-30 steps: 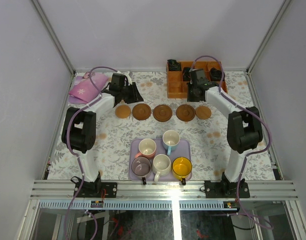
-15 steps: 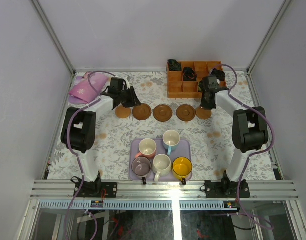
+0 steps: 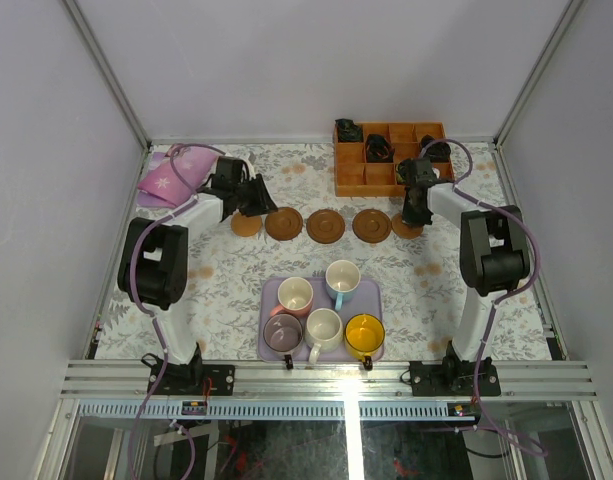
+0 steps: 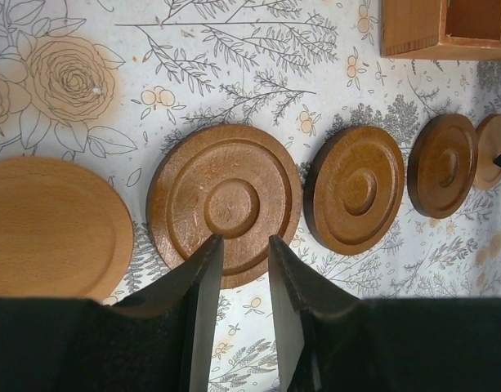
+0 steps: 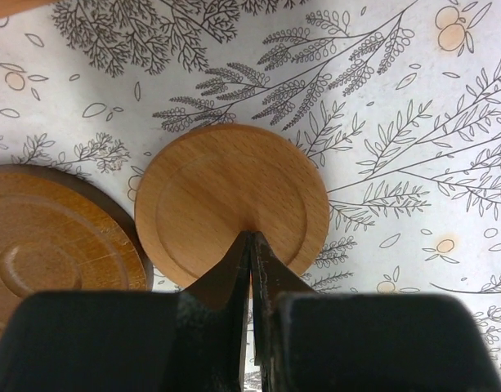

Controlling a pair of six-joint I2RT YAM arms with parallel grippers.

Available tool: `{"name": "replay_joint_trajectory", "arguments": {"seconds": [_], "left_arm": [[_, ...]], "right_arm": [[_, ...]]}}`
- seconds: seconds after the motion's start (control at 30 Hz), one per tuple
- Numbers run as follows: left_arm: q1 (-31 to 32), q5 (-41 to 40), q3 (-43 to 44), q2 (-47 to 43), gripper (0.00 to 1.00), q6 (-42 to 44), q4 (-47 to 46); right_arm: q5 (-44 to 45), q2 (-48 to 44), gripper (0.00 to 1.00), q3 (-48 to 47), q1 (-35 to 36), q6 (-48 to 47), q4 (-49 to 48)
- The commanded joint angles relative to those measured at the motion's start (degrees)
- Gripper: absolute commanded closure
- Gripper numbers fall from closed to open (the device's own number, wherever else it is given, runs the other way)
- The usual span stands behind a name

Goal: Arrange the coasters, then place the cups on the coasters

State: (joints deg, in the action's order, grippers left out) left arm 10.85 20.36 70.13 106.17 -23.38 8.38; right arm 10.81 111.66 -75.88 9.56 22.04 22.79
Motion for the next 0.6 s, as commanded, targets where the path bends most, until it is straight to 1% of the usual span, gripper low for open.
{"name": "replay_joint_trajectory", "arguments": {"seconds": [0.0, 0.23, 0.57], "left_arm": [[-0.67, -1.21, -0.69, -1.95, 0.72, -0.36, -2.46], [-1.31, -1.68, -0.94, -1.91, 0.72, -0.4, -2.22], [-1.81, -1.32, -0.71, -1.37, 0.72, -0.43, -2.23]], "right_arm": [[-0.24, 0.72, 0.97, -0.39, -0.91, 1.3, -0.67], [0.7, 2.19, 0.98, -0.61, -2.34, 2.38, 0.73], [3.34, 1.87, 0.98, -0.66, -2.97, 2.96, 1.62]]}}
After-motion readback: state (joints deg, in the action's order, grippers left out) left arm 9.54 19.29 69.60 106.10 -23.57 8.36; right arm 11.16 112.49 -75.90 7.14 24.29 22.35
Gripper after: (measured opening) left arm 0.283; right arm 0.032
